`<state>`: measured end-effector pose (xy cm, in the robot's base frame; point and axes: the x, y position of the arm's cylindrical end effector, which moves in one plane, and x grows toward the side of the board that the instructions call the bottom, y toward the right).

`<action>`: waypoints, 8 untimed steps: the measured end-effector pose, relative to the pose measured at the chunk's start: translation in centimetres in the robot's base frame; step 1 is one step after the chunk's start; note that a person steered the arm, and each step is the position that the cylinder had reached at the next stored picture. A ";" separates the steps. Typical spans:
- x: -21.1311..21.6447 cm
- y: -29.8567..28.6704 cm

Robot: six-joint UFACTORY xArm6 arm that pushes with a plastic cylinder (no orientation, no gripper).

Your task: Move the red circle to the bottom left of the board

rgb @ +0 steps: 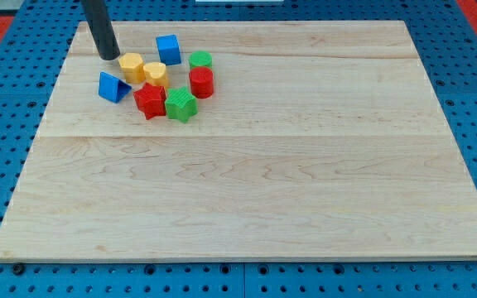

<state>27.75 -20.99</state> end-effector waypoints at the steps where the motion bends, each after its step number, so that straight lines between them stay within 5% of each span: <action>1: -1.5 0.1; 3: -0.8 2.6; 4: 0.9 10.5; 6: 6.5 13.7; 8: 6.7 18.2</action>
<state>34.45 -2.80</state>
